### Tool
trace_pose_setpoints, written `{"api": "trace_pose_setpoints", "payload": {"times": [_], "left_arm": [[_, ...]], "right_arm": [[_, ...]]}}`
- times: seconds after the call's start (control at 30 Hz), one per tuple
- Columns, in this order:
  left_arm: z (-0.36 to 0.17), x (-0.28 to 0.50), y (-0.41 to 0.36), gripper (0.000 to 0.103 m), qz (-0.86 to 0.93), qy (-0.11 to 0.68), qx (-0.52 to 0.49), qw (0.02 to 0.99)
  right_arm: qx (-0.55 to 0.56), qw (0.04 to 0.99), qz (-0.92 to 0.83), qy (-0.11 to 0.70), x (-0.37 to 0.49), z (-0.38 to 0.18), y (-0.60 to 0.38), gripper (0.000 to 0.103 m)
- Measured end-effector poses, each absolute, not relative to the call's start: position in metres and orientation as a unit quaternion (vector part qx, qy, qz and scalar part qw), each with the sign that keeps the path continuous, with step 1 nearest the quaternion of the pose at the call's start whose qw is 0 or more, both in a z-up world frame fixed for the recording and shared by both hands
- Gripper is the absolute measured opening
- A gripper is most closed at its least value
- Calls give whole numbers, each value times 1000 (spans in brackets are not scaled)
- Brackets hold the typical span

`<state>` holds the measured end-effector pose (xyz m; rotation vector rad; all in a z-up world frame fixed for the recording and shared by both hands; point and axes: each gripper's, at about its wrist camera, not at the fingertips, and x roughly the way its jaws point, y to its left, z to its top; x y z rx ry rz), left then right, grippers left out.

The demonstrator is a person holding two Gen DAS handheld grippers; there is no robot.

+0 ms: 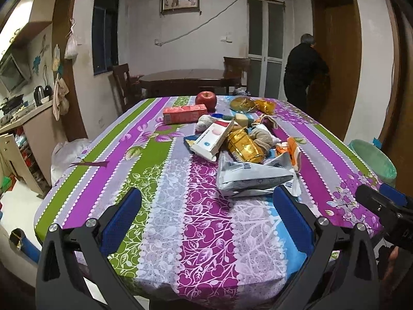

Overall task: Collect trash
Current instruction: 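Move both tools toward the trash items on the table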

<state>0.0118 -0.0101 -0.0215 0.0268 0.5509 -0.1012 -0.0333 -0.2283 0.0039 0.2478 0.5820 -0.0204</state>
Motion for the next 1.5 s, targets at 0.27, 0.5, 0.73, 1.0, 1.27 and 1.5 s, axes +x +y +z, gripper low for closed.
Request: {"api": "trace_pose_setpoints", "payload": {"times": [0.27, 0.5, 0.73, 1.0, 1.27, 1.5], "left_arm": [[-27, 18, -6, 98, -39, 284, 4, 958], [-31, 26, -9, 98, -36, 293, 9, 956], [-39, 48, -21, 98, -40, 302, 22, 952], [-43, 62, -22, 98, -34, 300, 19, 953], [-49, 72, -11, 98, -28, 305, -8, 952], [-53, 75, 0, 98, -19, 305, -15, 952]], "right_arm": [[122, 951, -8, 282, -30, 4, -234, 99], [96, 958, -8, 271, -22, 5, -229, 99], [83, 956, -7, 281, -1, -1, -231, 95], [95, 952, 7, 291, 36, -8, -237, 90], [95, 951, 26, 293, 67, 0, -235, 89], [78, 950, 34, 300, 90, 4, -224, 78]]}}
